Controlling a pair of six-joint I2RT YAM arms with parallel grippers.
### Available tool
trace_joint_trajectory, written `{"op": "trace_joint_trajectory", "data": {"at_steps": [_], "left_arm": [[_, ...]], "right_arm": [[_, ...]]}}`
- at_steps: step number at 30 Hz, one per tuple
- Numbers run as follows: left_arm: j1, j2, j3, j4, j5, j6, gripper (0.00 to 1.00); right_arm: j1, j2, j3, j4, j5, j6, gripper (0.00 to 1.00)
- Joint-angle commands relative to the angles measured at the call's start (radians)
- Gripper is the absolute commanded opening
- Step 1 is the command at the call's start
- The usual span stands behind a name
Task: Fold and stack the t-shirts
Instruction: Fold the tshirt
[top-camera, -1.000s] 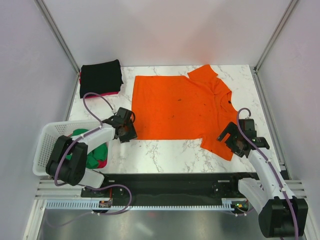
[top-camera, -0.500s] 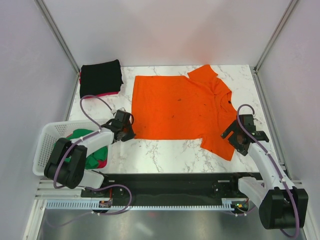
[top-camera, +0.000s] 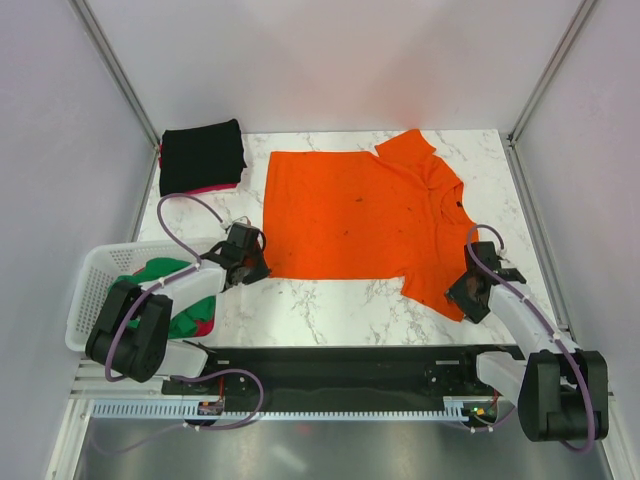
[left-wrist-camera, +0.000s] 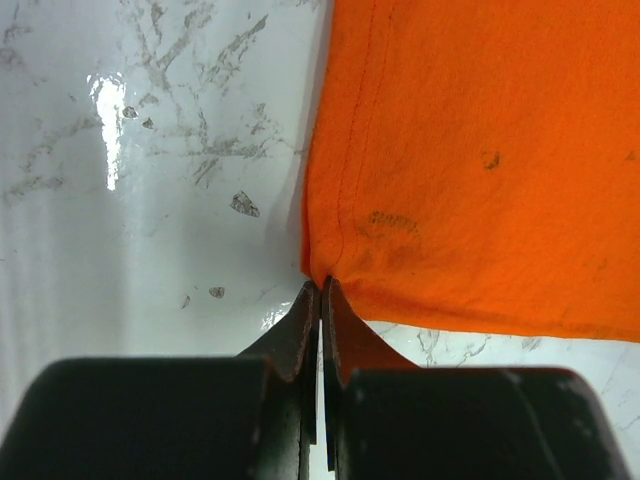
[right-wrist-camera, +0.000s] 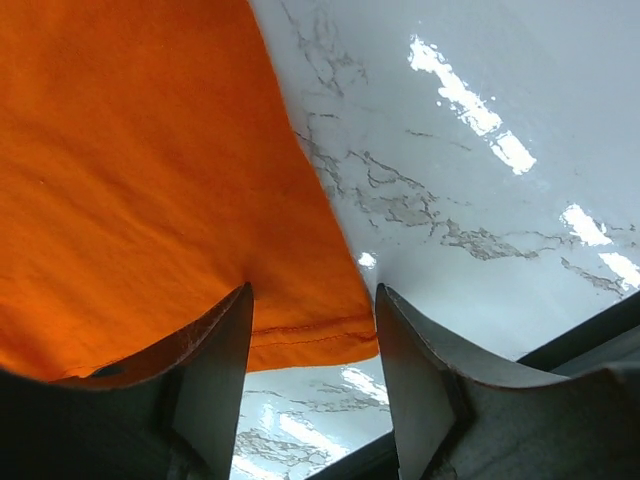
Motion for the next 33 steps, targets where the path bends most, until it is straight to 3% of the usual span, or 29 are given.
{"op": "trace_joint_trajectory", "data": {"at_steps": [1, 5, 6, 9, 15, 20, 23, 27, 33], "left_arm": [[0.007, -0.006, -0.016, 0.046, 0.008, 0.005, 0.02], [0.014, 0.002, -0.016, 0.051, 0.019, 0.004, 0.02], [0.019, 0.004, -0.016, 0.050, 0.022, 0.007, 0.02], [0.023, 0.005, -0.019, 0.054, 0.028, 0.007, 0.02], [0.022, -0.048, -0.016, 0.018, 0.038, 0.015, 0.02], [0.011, -0.226, -0.009, -0.136, 0.087, 0.002, 0.02], [0.013, -0.321, 0.014, -0.233, 0.110, -0.015, 0.02], [0.013, -0.343, 0.111, -0.286, 0.098, 0.011, 0.02], [0.026, -0.185, 0.330, -0.369, 0.032, 0.071, 0.02]], "right_arm": [[0.000, -0.004, -0.030, 0.052, -0.025, 0.010, 0.59], [0.000, -0.021, -0.047, 0.065, -0.025, 0.013, 0.38], [0.000, -0.023, -0.047, 0.065, -0.023, 0.013, 0.25], [0.000, -0.038, -0.031, 0.062, -0.039, -0.004, 0.02], [-0.001, -0.109, 0.099, -0.036, -0.036, -0.062, 0.00], [0.000, -0.202, 0.244, -0.167, 0.001, -0.125, 0.00], [0.000, -0.255, 0.306, -0.159, -0.022, -0.150, 0.00], [0.000, -0.148, 0.393, -0.079, -0.109, -0.208, 0.00], [0.000, 0.124, 0.631, -0.021, -0.088, -0.292, 0.00]]}}
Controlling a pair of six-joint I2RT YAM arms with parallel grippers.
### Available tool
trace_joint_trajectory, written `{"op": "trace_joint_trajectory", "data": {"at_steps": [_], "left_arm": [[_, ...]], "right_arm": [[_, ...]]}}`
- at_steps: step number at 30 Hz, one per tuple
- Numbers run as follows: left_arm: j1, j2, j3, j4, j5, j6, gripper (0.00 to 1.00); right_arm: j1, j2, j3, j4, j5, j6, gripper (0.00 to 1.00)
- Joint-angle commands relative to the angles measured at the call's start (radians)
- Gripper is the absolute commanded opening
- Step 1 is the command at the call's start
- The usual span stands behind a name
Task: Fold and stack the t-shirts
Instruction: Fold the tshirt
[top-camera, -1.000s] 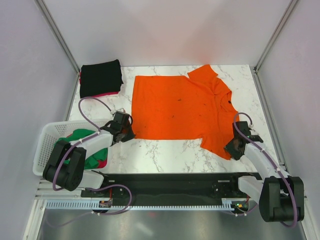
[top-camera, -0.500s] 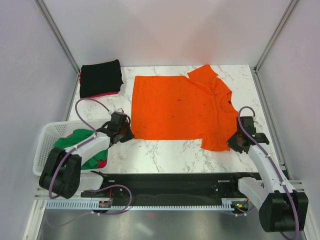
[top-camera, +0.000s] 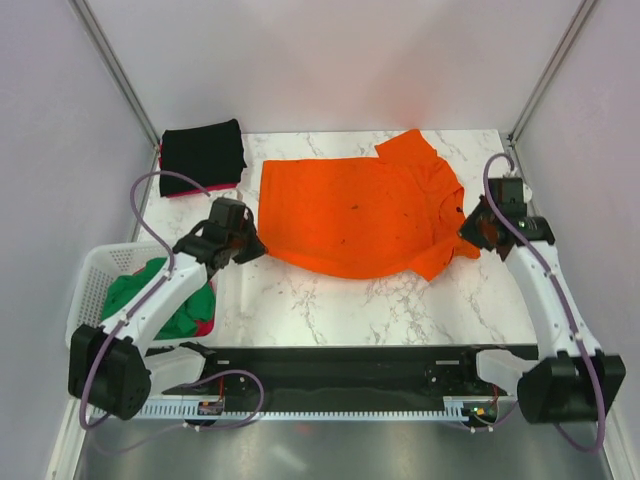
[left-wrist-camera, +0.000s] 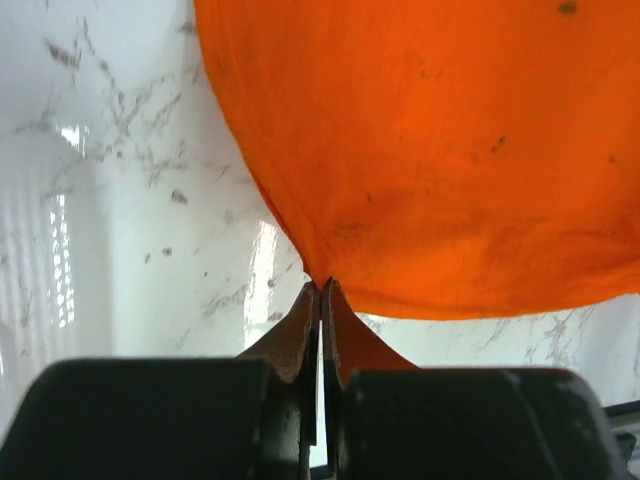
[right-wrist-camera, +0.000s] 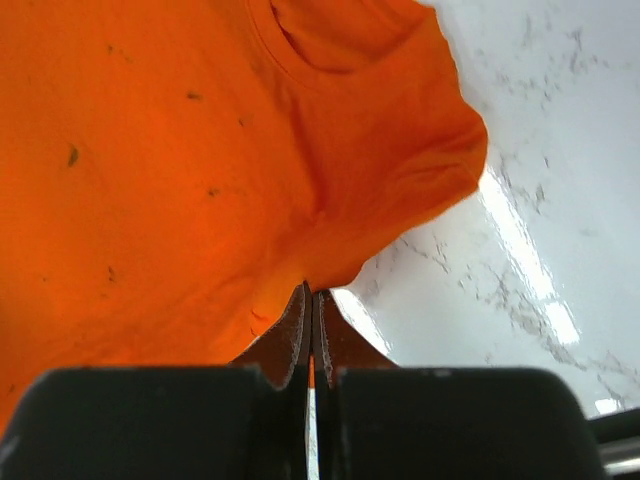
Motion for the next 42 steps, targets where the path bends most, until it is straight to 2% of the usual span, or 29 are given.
{"op": "trace_joint_trajectory", "data": {"at_steps": [1, 6, 11, 19, 20, 21, 22, 23, 24, 25, 26, 27, 28, 30, 31, 32, 34, 37, 39, 42], "left_arm": [[0.012, 0.073, 0.145, -0.046, -0.044, 0.063, 0.02], [0.051, 0.243, 0.319, -0.075, -0.058, 0.089, 0.02], [0.121, 0.391, 0.431, -0.089, -0.038, 0.124, 0.02], [0.212, 0.700, 0.645, -0.132, 0.077, 0.201, 0.05], [0.219, 0.731, 0.700, -0.136, 0.092, 0.209, 0.07], [0.224, 0.768, 0.736, -0.151, 0.124, 0.210, 0.15], [0.227, 0.826, 0.771, -0.193, 0.149, 0.215, 0.22], [0.232, 0.852, 0.841, -0.217, 0.171, 0.225, 0.29], [0.232, 0.863, 0.868, -0.251, 0.177, 0.227, 0.38], [0.230, 0.862, 0.876, -0.267, 0.177, 0.226, 0.40], [0.230, 0.816, 0.848, -0.261, 0.174, 0.210, 0.43], [0.230, 0.790, 0.825, -0.251, 0.151, 0.204, 0.48], [0.230, 0.755, 0.798, -0.241, 0.143, 0.198, 0.50], [0.230, 0.669, 0.712, -0.208, 0.140, 0.178, 0.52], [0.230, 0.641, 0.678, -0.195, 0.143, 0.169, 0.53], [0.229, 0.615, 0.607, -0.160, 0.148, 0.154, 0.53], [0.229, 0.526, 0.523, -0.101, 0.163, 0.143, 0.56], [0.226, 0.431, 0.338, 0.000, 0.181, 0.102, 0.62], [0.224, 0.400, 0.287, 0.061, 0.191, 0.088, 0.65], [0.220, 0.397, 0.212, 0.124, 0.195, 0.062, 0.66]], "right_arm": [[-0.002, 0.123, 0.163, 0.074, 0.000, -0.076, 0.00], [0.000, 0.350, 0.350, 0.041, 0.050, -0.101, 0.00], [0.001, 0.562, 0.534, 0.014, 0.026, -0.116, 0.00], [0.006, 0.857, 0.834, -0.002, 0.055, -0.144, 0.00], [0.009, 0.931, 0.875, -0.004, 0.059, -0.150, 0.05], [0.009, 0.972, 0.922, -0.009, 0.061, -0.162, 0.10], [0.010, 1.013, 1.050, -0.054, 0.065, -0.192, 0.21], [0.010, 1.097, 1.130, -0.103, 0.082, -0.203, 0.59], [0.010, 1.125, 1.210, -0.151, 0.093, -0.216, 0.74], [0.012, 1.138, 1.296, -0.209, 0.125, -0.226, 0.82], [0.013, 1.100, 1.285, -0.210, 0.144, -0.233, 0.91], [0.015, 1.058, 1.247, -0.197, 0.156, -0.233, 0.93], [0.015, 1.008, 1.102, -0.138, 0.159, -0.233, 0.93], [0.010, 0.836, 0.919, -0.064, 0.145, -0.214, 0.93], [0.006, 0.781, 0.733, 0.011, 0.130, -0.207, 0.92], [-0.010, 0.682, 0.644, 0.049, 0.086, -0.190, 0.91], [-0.042, 0.598, 0.421, 0.124, 0.053, -0.164, 0.89], [-0.100, 0.462, 0.190, 0.221, -0.017, -0.124, 0.83], [-0.132, 0.444, 0.101, 0.282, -0.063, -0.118, 0.81], [-0.158, 0.475, 0.093, 0.292, -0.094, -0.113, 0.79]]}}
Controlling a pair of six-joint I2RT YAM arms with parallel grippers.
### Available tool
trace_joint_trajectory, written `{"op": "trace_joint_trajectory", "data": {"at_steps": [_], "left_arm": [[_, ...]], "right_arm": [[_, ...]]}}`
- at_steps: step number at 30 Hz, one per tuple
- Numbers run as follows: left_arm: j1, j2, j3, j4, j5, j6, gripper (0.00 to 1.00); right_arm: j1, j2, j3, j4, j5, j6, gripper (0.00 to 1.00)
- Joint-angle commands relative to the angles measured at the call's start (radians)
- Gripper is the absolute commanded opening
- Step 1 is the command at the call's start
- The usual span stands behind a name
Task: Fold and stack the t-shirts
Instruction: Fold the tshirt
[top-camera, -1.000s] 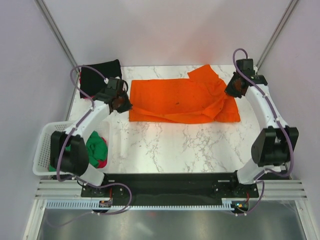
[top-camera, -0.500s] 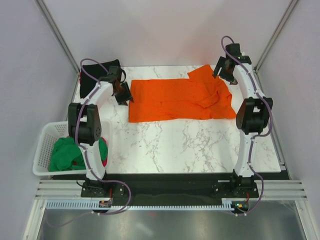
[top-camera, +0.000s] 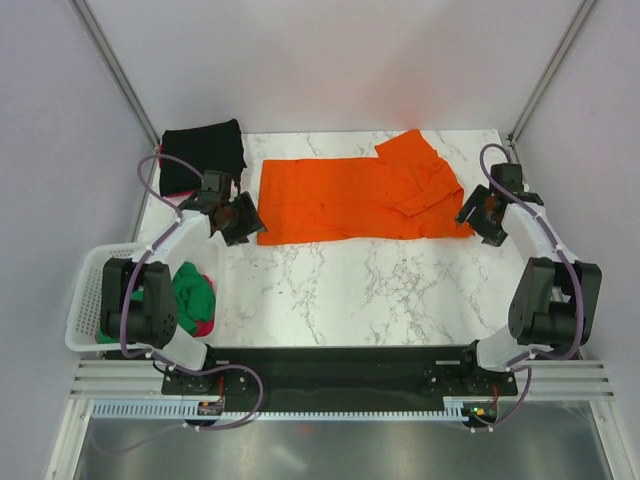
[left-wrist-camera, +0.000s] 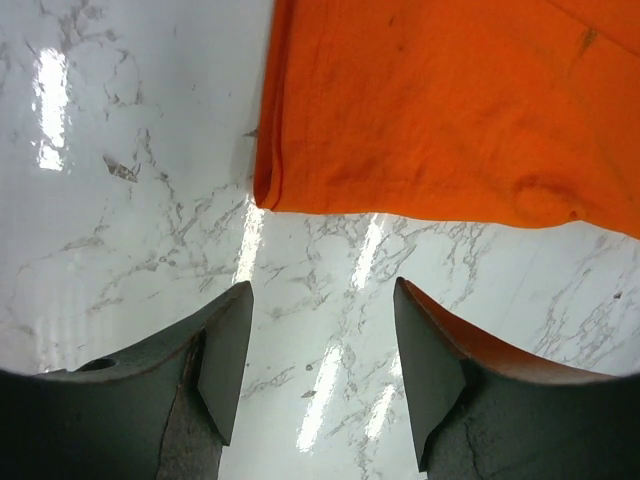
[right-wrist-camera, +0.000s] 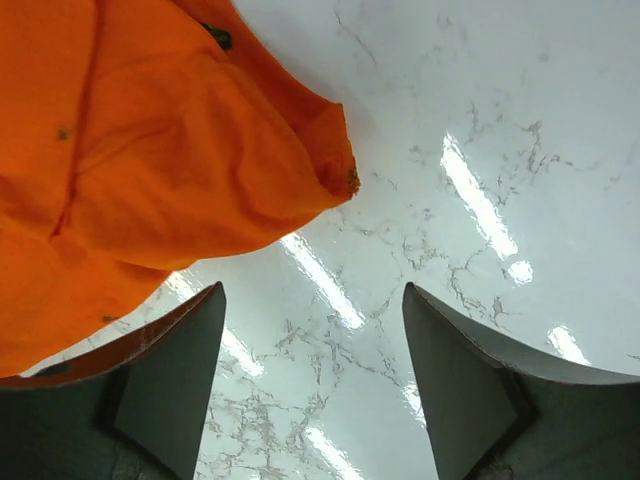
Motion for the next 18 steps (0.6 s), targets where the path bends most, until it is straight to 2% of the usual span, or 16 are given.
{"op": "trace_joint_trajectory", "data": {"at_steps": [1, 11, 18], "left_arm": [[-0.005, -0.011, -0.076, 0.145, 0.029, -0.069, 0.66], [-0.007, 0.121, -0.088, 0.222, 0.002, -0.102, 0.63], [-0.020, 0.225, -0.061, 0.251, -0.011, -0.112, 0.56]], "right_arm": [[-0.010, 0.051, -0.021, 0.128, -0.083, 0.030, 0.79], [-0.017, 0.212, 0.020, 0.204, -0.083, 0.058, 0.77], [-0.018, 0.272, 0.026, 0.230, -0.080, 0.067, 0.73]]}}
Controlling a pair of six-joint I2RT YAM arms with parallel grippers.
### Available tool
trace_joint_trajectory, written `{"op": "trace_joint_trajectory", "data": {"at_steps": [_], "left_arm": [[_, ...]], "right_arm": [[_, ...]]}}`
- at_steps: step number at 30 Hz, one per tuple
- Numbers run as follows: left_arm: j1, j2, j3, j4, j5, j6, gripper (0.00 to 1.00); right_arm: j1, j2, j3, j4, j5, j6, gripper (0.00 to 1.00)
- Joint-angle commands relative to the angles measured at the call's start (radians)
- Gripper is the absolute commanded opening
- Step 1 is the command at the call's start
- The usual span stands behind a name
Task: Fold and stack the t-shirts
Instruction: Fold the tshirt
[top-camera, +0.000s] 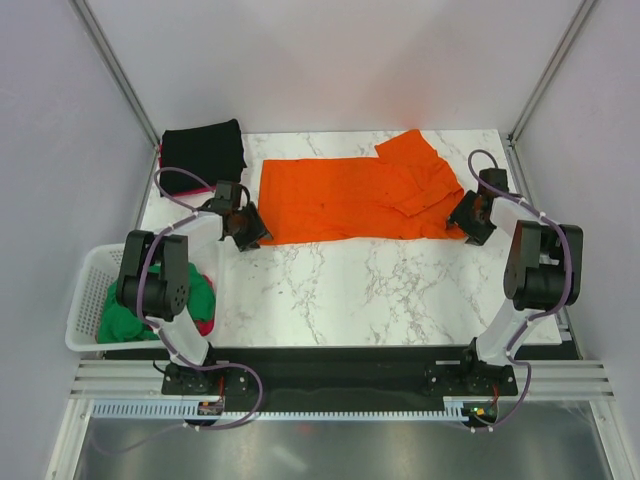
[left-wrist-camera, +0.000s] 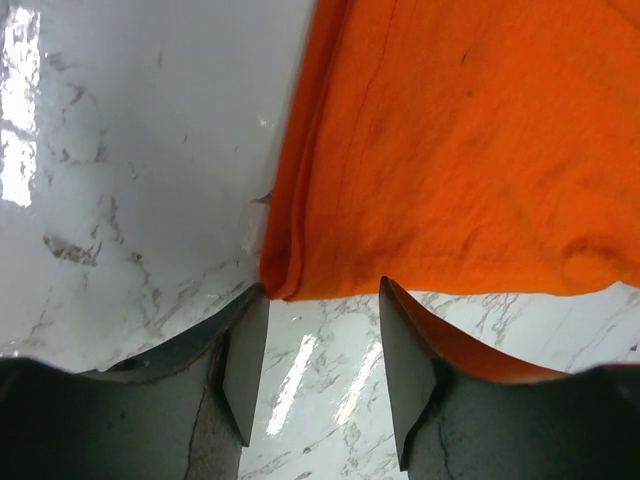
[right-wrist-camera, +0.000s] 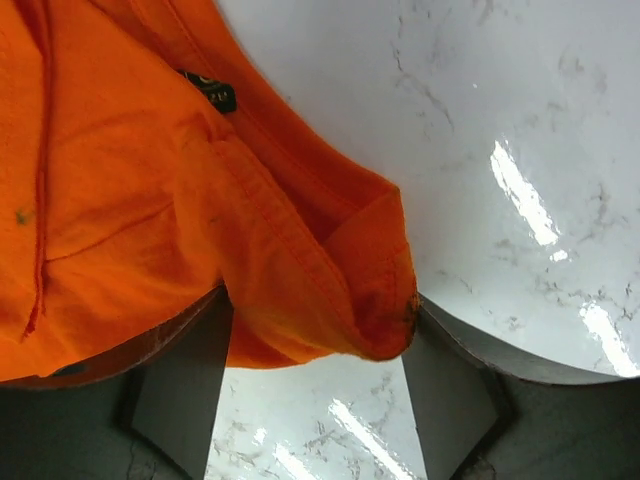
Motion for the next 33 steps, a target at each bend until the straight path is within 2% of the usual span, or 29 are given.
{"op": "trace_joint_trajectory", "data": {"at_steps": [1, 3, 5, 6, 7, 8, 9, 10, 11, 17, 24, 28, 30, 32, 33], "left_arm": [[-0.016, 0.058, 0.026, 0.049, -0.025, -0.033, 0.54], [-0.020, 0.084, 0.034, 0.058, -0.035, -0.037, 0.49], [-0.028, 0.096, 0.056, 0.058, -0.060, -0.032, 0.42], [-0.028, 0.096, 0.072, 0.063, -0.068, -0.015, 0.39], [-0.031, 0.093, 0.079, 0.068, -0.072, -0.007, 0.32], [-0.031, 0.085, 0.088, 0.066, -0.077, -0.001, 0.17], [-0.031, 0.079, 0.097, 0.057, -0.078, 0.005, 0.10], [-0.029, 0.055, 0.124, 0.039, -0.080, 0.012, 0.06], [-0.029, 0.042, 0.140, 0.016, -0.091, 0.016, 0.02], [-0.029, -0.143, 0.171, -0.119, -0.141, 0.026, 0.02], [-0.029, -0.365, -0.040, -0.152, -0.124, -0.023, 0.02], [-0.031, -0.497, -0.167, -0.159, -0.091, -0.050, 0.02], [-0.031, -0.579, -0.236, -0.162, -0.074, -0.070, 0.04], [-0.032, -0.632, -0.282, -0.167, -0.042, -0.086, 0.11], [-0.040, -0.663, -0.323, -0.167, -0.034, -0.102, 0.15]], "right_arm": [[-0.009, 0.016, 0.031, 0.047, -0.001, 0.013, 0.70], [-0.014, 0.014, 0.025, 0.048, 0.014, 0.011, 0.65], [-0.018, 0.014, 0.027, 0.047, 0.017, 0.011, 0.56], [-0.020, 0.016, 0.028, 0.045, 0.017, 0.011, 0.45], [-0.023, 0.017, 0.033, 0.037, 0.017, 0.013, 0.35], [-0.024, 0.019, 0.051, 0.008, 0.019, 0.013, 0.25], [-0.026, 0.019, 0.062, -0.010, 0.028, 0.010, 0.06], [-0.027, 0.013, 0.074, -0.030, 0.037, 0.007, 0.00], [-0.027, 0.001, 0.091, -0.065, 0.049, 0.005, 0.00], [-0.041, -0.153, 0.085, -0.180, 0.147, -0.006, 0.00], [-0.067, -0.321, -0.086, -0.200, 0.134, -0.001, 0.00], [-0.124, -0.392, -0.165, -0.219, 0.091, 0.002, 0.01], [-0.147, -0.450, -0.211, -0.228, 0.060, 0.008, 0.06], [-0.182, -0.496, -0.252, -0.237, 0.046, 0.014, 0.11], [-0.193, -0.544, -0.261, -0.239, 0.028, 0.014, 0.32]]}}
